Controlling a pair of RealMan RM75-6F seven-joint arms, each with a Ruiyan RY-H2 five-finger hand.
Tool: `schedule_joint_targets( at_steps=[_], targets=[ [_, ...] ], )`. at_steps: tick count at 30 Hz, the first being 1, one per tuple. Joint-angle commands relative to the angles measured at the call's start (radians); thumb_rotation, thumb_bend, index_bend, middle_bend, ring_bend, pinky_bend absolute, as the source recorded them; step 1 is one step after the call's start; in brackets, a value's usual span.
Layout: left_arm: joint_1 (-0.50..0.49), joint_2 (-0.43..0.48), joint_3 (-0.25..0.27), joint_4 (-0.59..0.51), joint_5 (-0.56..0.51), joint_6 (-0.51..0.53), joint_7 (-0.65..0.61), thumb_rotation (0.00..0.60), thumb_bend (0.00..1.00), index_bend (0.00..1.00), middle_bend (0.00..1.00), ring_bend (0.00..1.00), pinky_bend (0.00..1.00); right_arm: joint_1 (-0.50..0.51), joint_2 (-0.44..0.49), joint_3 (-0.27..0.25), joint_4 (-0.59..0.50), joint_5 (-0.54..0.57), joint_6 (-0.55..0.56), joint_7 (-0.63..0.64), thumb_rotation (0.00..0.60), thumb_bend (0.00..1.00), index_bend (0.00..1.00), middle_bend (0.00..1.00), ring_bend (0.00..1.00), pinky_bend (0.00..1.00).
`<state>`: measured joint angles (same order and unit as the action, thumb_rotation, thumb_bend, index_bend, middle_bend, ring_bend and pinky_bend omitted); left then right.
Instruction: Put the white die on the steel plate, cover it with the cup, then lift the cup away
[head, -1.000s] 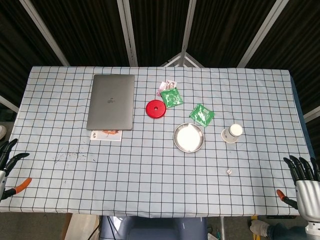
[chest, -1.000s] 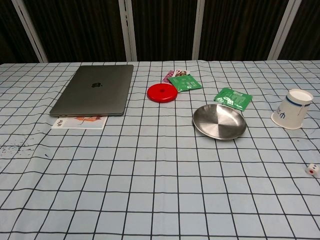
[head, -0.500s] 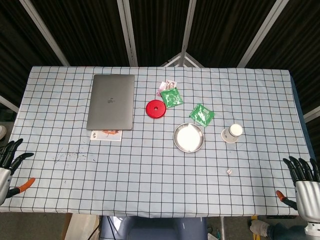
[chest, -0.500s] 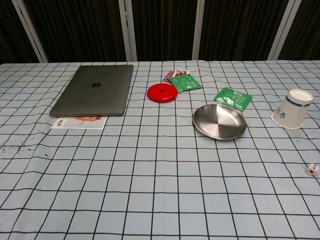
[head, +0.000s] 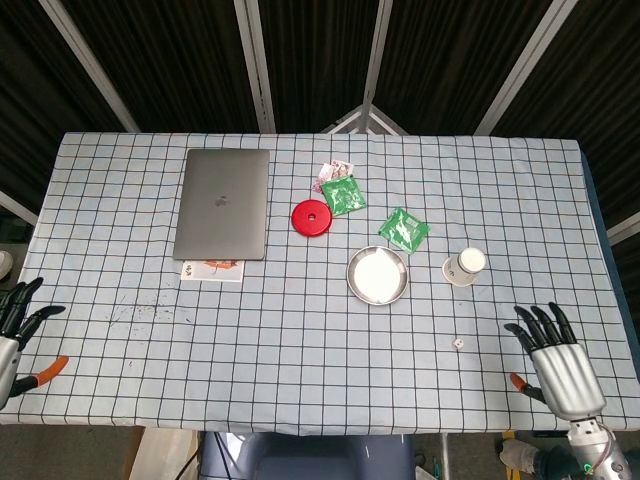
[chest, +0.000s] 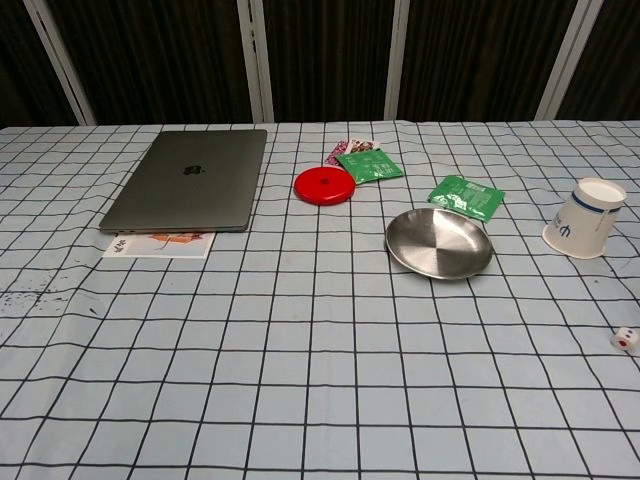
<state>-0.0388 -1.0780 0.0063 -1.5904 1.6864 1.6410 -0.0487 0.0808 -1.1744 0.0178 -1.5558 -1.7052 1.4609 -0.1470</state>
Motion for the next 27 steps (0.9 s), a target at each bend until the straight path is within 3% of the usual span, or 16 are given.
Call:
schedule_joint_targets(
  at_steps=[1, 5, 9, 27],
  targets=[
    [-0.004, -0.003, -0.001, -0.001, -0.004, -0.009, 0.006, 0.600, 0.27, 0.26, 0.00, 0.00, 0.13, 0.066, -0.024, 0.006, 0.062, -0.025, -0.076, 0.039, 0.600, 0.13, 0.33, 0.17, 0.12, 0.00],
    [-0.007, -0.009, 0.000, -0.007, -0.006, -0.019, 0.033, 0.600, 0.28, 0.26, 0.00, 0.00, 0.13, 0.136, -0.072, -0.001, 0.180, -0.062, -0.133, 0.146, 0.600, 0.16, 0.35, 0.17, 0.12, 0.00],
    [-0.008, -0.015, 0.001, -0.016, -0.009, -0.027, 0.056, 0.600, 0.27, 0.26, 0.00, 0.00, 0.13, 0.172, -0.103, -0.015, 0.229, -0.060, -0.176, 0.228, 0.600, 0.16, 0.35, 0.17, 0.12, 0.00],
    [-0.016, -0.018, 0.002, -0.041, -0.036, -0.068, 0.109, 0.600, 0.27, 0.26, 0.00, 0.00, 0.13, 0.246, -0.239, -0.047, 0.419, -0.052, -0.233, 0.324, 0.600, 0.19, 0.38, 0.17, 0.12, 0.00]
  ],
)
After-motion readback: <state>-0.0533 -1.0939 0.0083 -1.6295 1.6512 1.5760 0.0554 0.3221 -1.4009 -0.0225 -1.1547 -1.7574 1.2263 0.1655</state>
